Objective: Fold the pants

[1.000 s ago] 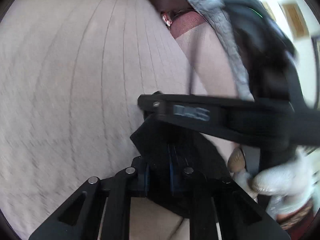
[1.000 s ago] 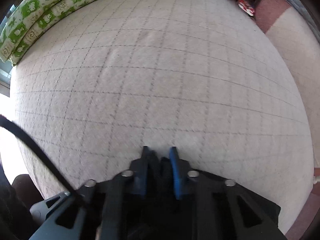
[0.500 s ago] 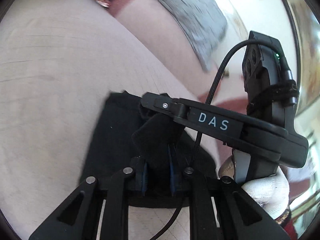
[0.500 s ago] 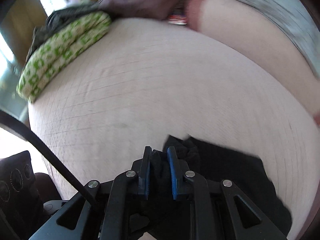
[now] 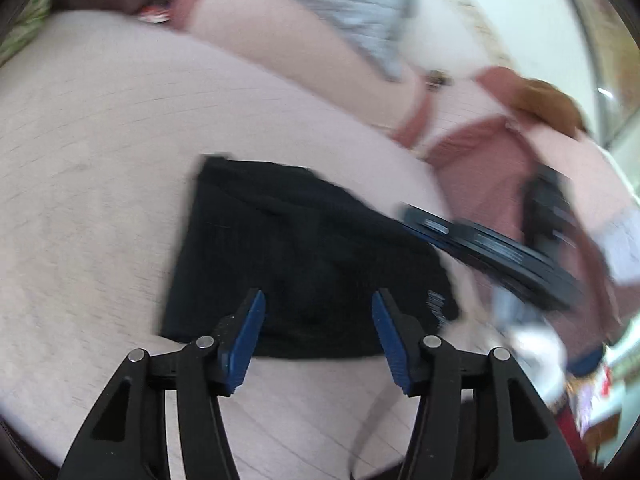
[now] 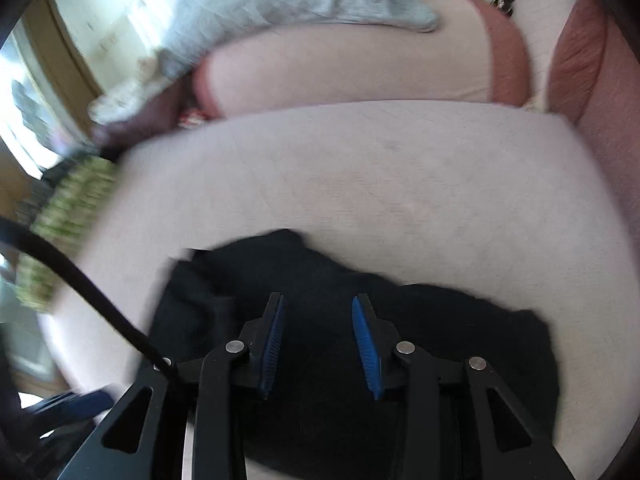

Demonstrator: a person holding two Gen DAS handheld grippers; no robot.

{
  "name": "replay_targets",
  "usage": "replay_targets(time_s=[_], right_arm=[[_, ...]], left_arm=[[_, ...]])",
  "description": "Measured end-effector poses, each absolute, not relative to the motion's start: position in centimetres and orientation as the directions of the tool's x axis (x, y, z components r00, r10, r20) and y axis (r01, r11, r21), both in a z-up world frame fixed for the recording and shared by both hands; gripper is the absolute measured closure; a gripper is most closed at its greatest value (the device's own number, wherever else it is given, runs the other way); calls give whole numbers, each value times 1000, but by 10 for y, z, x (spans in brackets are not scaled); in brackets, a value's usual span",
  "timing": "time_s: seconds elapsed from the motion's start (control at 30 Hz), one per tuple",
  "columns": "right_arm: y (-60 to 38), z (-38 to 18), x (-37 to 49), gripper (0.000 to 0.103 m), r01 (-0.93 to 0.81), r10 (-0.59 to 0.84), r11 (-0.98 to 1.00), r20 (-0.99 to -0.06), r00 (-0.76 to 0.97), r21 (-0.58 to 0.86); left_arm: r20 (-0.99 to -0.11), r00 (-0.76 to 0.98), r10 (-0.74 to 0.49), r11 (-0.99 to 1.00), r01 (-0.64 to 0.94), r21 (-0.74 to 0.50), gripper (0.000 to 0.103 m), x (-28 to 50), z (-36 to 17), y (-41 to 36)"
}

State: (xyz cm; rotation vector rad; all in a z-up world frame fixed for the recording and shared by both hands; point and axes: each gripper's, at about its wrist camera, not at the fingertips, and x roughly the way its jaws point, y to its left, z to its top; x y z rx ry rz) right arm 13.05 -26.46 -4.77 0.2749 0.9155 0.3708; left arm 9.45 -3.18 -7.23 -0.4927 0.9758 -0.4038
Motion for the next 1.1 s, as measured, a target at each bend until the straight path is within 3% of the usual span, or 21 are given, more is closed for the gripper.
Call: replay_targets(time_s=[0.13, 0.23, 0.33, 0.4, 0.43, 0.47, 0.5, 0.63, 0.77, 0.87, 0.97, 1.03, 1.1], right_arm=[[-233, -69, 130, 65, -227, 551, 830, -685, 476, 509], [-213, -74, 136, 63, -237, 471, 882, -727, 500, 408], [-203, -78, 155, 43, -239, 386, 922, -762, 521, 304], [-190, -84, 167, 43, -241, 341, 938, -776, 531, 248], [-182, -90, 174, 48, -251, 342, 937, -784, 517, 243], [-177, -97, 179, 66, -268, 363, 928, -799, 480, 260], [-171, -106, 182, 94, -283, 371, 921, -826, 424, 268], [-175, -110, 189, 97, -241, 188, 967, -867, 462, 81], [-210, -108, 196, 99, -46, -25, 997, -853, 521, -58], [-232, -90, 180, 93, -34, 160, 985, -822, 546, 169], [-218, -72, 147, 85, -200, 377, 926, -760, 529, 321], [-209, -76, 132, 43, -244, 422, 907, -754, 503, 344], [-200, -86, 122, 38, -263, 405, 913, -760, 508, 311]], left_arm=[[-764, 498, -411, 878, -8, -478, 49, 120, -109, -20], [-770, 467, -435, 871, 2, -491, 50, 115, -134, -27], [-761, 487, -428, 879, 27, -477, 50, 113, -133, -30], [-760, 487, -431, 879, 38, -475, 50, 111, -133, -31], [-761, 491, -424, 887, 55, -459, 50, 110, -134, -32], [-764, 493, -416, 895, 72, -441, 50, 105, -132, -34], [-768, 496, -405, 904, 90, -418, 50, 105, -132, -38], [-763, 504, -405, 907, 115, -406, 50, 107, -134, -44], [-760, 504, -410, 903, 111, -414, 50, 107, -134, -41], [-757, 504, -417, 901, 122, -416, 50, 110, -133, -42], [-753, 501, -427, 895, 117, -430, 50, 115, -133, -41], [-753, 496, -432, 892, 113, -437, 50, 114, -131, -37], [-754, 485, -443, 886, 111, -449, 50, 109, -130, -29]])
